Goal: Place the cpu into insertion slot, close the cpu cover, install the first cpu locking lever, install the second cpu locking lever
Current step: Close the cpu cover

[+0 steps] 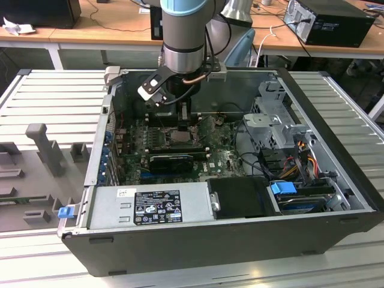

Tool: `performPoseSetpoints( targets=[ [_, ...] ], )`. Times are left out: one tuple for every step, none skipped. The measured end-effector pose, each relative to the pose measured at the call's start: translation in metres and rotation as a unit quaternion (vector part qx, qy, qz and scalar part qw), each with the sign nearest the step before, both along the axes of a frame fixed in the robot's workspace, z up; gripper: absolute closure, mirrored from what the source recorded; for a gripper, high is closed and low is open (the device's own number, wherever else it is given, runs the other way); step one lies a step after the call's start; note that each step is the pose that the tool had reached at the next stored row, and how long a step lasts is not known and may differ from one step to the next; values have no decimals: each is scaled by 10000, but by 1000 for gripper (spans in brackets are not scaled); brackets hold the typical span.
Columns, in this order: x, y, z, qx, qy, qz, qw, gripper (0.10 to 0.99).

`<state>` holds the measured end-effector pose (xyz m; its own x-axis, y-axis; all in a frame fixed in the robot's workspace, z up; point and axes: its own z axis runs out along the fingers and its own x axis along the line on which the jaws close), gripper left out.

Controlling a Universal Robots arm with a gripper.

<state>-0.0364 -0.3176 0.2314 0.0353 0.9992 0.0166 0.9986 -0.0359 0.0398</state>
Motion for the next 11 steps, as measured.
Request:
performPoseSetpoints(
  targets=[
    [0,1,34,0,0,0,10000,980],
    [0,1,51,0,-1,0,10000,980],
    [0,1,61,-1,0,0,10000,980],
    [1,1,64,1,-1,0,10000,980],
    [6,1,64,1,-1,-1,10000,980],
    [14,1,65,-1,0,0,10000,980],
    [24,1,66,-1,0,0,10000,980],
    [30,0,66,-1,0,0,10000,980],
    [31,1,66,0,0,0,10000,980],
    [31,1,69,-1,0,-1,10000,980],
    [31,2,77,-2,1,-1,10000,980]
  ],
)
